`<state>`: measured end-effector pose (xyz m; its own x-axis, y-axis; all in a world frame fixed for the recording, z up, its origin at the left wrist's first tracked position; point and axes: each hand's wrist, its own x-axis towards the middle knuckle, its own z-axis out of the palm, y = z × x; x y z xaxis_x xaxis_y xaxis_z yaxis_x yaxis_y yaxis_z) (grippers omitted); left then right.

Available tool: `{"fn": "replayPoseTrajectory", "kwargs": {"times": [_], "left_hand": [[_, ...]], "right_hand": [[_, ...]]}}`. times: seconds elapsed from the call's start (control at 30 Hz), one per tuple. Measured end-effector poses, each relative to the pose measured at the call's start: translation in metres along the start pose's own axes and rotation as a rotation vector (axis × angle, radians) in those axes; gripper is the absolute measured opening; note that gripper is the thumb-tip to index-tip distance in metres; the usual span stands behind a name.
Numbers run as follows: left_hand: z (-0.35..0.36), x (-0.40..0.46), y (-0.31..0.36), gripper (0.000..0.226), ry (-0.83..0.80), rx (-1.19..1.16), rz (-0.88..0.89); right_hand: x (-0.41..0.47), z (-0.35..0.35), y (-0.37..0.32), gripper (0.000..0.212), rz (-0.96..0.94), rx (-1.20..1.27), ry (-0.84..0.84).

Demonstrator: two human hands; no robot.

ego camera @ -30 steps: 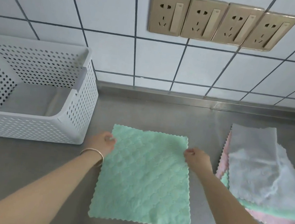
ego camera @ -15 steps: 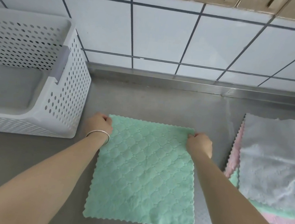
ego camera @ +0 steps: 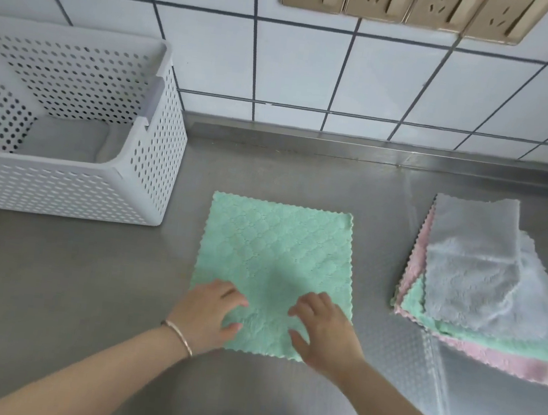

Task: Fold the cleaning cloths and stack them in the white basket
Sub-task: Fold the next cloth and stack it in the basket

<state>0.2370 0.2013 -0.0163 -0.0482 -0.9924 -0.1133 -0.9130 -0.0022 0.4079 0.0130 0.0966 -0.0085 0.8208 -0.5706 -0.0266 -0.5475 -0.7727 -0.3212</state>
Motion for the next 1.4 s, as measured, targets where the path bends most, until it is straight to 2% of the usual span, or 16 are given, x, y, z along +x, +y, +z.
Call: {"fn": "replayPoseTrajectory", "kwargs": {"times": [0.1, 0.23, 0.37, 0.5, 0.63, 0.8, 0.87, 0.93, 1.0, 1.1, 1.2, 1.4], "left_hand": [[0.017, -0.025, 0.008, 0.044, -0.002, 0.103, 0.055], [0.024, -0.041, 0.003, 0.058, 0.035, 0.141, 0.069], [0.017, -0.048, -0.013, 0.043, 0.162, 0.144, -0.023], [0.003, -0.050, -0.022, 0.041, 0.190, -0.099, -0.166], [-0.020, -0.054, -0.017, 0.028, 0.068, -0.202, -0.336], [-0.037, -0.062, -0.025, 0.020, -0.270, -0.175, -0.361], [-0.042, -0.062, -0.026, 0.036, -0.413, -0.146, -0.361], [-0.045, -0.060, -0.025, 0.041, -0.481, -0.148, -0.358], [-0.046, -0.054, -0.027, 0.039, -0.417, -0.210, -0.398], [-0.048, -0.039, -0.031, 0.024, -0.266, -0.289, -0.504], [-0.047, -0.019, -0.026, 0.016, -0.156, -0.372, -0.606], [-0.029, 0.017, -0.034, 0.030, -0.039, -0.368, -0.791]], "right_hand": [[-0.022, 0.018, -0.014, 0.033, 0.033, -0.012, -0.026], [-0.036, 0.026, -0.017, 0.034, 0.006, -0.095, 0.015], [-0.044, 0.017, -0.003, 0.040, 0.056, -0.099, 0.079], [-0.049, 0.006, 0.017, 0.053, 0.270, 0.060, 0.047], [-0.052, -0.015, 0.024, 0.032, 0.450, 0.221, -0.032], [-0.056, -0.040, 0.024, 0.020, 0.481, 0.256, -0.349], [-0.056, -0.046, 0.022, 0.030, 0.475, 0.218, -0.501], [-0.054, -0.048, 0.024, 0.038, 0.507, 0.238, -0.569], [-0.047, -0.052, 0.030, 0.035, 0.590, 0.338, -0.532], [-0.030, -0.057, 0.036, 0.032, 0.705, 0.486, -0.360], [-0.013, -0.057, 0.039, 0.017, 0.788, 0.600, -0.193], [0.011, -0.036, 0.047, 0.015, 0.912, 0.649, -0.043]]}}
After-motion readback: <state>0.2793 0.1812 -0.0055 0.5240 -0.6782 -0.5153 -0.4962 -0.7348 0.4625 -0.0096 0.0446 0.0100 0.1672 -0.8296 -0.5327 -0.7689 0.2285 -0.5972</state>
